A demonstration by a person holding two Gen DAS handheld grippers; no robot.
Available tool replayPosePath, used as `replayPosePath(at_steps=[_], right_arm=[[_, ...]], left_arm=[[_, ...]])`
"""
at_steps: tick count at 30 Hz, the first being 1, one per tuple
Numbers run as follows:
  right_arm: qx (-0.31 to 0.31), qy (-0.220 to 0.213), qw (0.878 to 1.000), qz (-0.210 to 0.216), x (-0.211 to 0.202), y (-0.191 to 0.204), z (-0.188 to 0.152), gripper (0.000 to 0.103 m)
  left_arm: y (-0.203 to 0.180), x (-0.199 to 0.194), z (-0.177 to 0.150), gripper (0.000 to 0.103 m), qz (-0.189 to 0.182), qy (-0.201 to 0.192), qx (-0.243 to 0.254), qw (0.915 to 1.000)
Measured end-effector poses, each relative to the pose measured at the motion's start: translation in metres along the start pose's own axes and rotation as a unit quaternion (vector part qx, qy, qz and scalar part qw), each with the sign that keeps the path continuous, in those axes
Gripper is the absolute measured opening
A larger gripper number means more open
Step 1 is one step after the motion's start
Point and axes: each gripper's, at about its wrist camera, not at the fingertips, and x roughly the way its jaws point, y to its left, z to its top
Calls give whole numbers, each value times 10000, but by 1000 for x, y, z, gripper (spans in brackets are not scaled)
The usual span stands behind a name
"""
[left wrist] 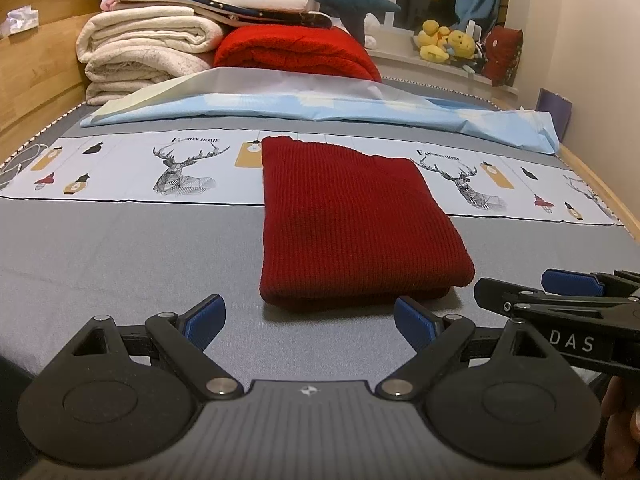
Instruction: Fold small clothes
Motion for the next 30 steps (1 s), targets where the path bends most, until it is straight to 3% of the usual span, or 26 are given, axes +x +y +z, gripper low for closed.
replayPosePath(at_steps=[30], right_arm=[[-20, 7, 10000, -13, 0, -1, 0, 77]], left_arm=[[1, 3, -2, 94, -6, 15, 5, 10000]])
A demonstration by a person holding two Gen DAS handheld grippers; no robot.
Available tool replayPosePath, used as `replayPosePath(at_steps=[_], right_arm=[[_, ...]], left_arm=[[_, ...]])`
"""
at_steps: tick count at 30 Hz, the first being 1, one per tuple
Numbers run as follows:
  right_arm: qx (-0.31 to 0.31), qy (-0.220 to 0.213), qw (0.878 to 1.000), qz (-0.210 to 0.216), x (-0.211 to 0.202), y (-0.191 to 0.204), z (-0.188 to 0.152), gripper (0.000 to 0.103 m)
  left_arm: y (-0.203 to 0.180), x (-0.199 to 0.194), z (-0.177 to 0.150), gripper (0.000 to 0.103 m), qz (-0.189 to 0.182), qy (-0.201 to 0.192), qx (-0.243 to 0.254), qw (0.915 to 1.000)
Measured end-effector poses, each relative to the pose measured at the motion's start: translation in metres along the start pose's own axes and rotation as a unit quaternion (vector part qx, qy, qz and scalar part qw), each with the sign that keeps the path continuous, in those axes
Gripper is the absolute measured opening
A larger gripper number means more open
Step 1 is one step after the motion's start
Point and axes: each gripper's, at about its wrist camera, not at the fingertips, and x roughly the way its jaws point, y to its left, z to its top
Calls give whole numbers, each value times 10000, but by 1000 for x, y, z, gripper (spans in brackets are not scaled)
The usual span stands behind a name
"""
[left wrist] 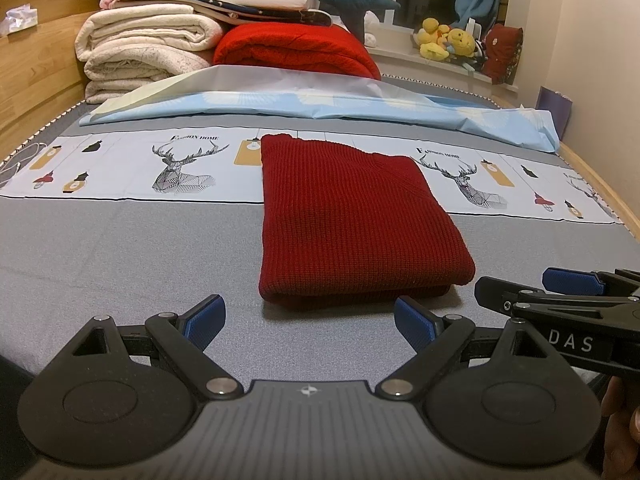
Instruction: Fold small clothes
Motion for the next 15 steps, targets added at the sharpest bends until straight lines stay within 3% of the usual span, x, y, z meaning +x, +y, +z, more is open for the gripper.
replayPosePath(at_steps=[15], right_arm=[[6, 3, 10000, -1, 1, 0, 0, 77]], left_arm=[[1, 1, -2, 94, -16, 15, -22, 10000]])
